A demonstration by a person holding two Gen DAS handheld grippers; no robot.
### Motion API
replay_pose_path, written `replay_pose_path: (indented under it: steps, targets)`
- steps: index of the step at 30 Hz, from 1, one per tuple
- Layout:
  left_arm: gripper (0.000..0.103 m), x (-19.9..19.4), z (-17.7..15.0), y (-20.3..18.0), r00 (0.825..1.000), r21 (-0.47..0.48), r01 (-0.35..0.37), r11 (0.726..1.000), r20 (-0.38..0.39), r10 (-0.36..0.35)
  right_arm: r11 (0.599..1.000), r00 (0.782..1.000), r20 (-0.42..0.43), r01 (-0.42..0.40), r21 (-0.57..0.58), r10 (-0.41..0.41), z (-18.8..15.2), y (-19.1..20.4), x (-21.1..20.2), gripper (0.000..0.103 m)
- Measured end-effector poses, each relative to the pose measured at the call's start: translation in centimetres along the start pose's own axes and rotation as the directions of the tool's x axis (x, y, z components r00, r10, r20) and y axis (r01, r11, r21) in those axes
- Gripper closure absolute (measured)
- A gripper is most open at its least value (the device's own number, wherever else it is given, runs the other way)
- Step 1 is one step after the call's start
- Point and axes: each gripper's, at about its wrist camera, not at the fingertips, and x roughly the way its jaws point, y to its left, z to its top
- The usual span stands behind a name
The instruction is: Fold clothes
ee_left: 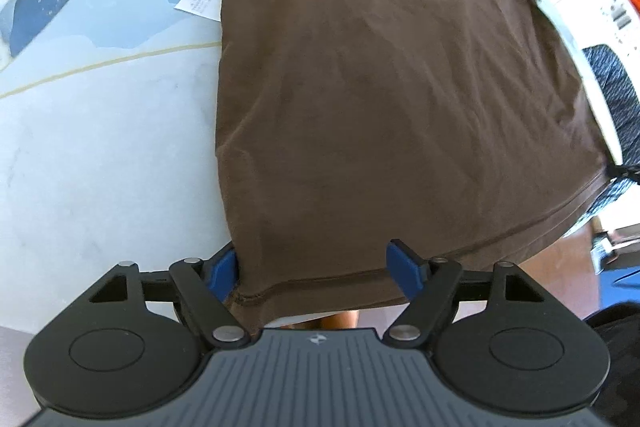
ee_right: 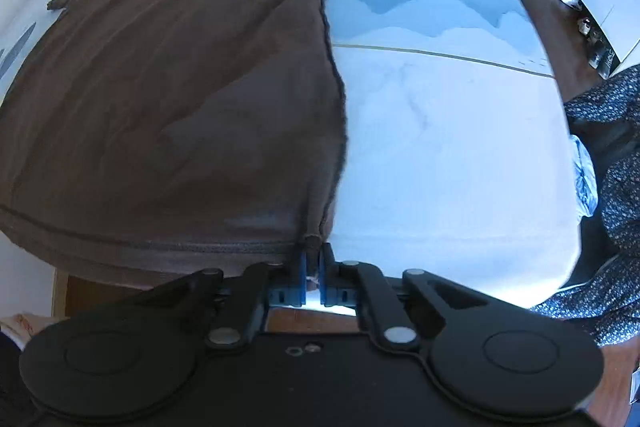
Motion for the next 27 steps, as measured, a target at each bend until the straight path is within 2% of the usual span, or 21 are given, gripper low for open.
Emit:
replay_pose_path:
  steps: [5,8,10,14,18,22,27]
  targets:
    - [0.026,0.2,-0.1,-0.8,1.0,0.042,-0.004,0.999,-0.02,0.005,0.999,0.999,-0.034,0.004,0.045,-0.003,-1.6,-0.9,0.0,0.0]
    - [0.025,-0.2,0.7,-0.2,1.0,0.022,-0.015,1.0,-0.011,0.015,1.0,0.997,-0.074,0.028,0.012,-0.027,-1.4,-0.2,0.1,0.0]
    - [0.025,-1.0,1.7,1.0,1.0,-0.011,-0.025,1.0,0.018,0.026,0.998,0.996,-0.056,0.067,-0.02,-0.068,-0.7,0.4,-0.7,0.0]
    - [0.021,-3.1,5.6,5.0,0.991,-0.111,-0.029,0.993,0.125,0.043,0.998,0.997,0.049,0.062,0.009,-0.062,1.9,1.5,-2.8,0.0]
    - [0.021,-3.8,11.2,9.2,0.977,-0.2,-0.019,0.98,0.203,0.061,0.996,0.993,0.078,0.084,-0.005,-0.083,5.3,4.3,-2.6,0.0]
    - [0.021,-2.4,18.0,12.9,0.967,-0.333,0.017,0.943,0.243,0.068,0.997,0.995,0.068,0.077,-0.007,-0.076,8.2,6.6,-1.0,0.0]
    - [0.021,1.1,25.3,16.5,0.968,-0.504,0.007,0.863,0.22,0.121,0.996,0.996,0.032,0.089,-0.019,-0.088,11.2,9.8,1.7,0.0]
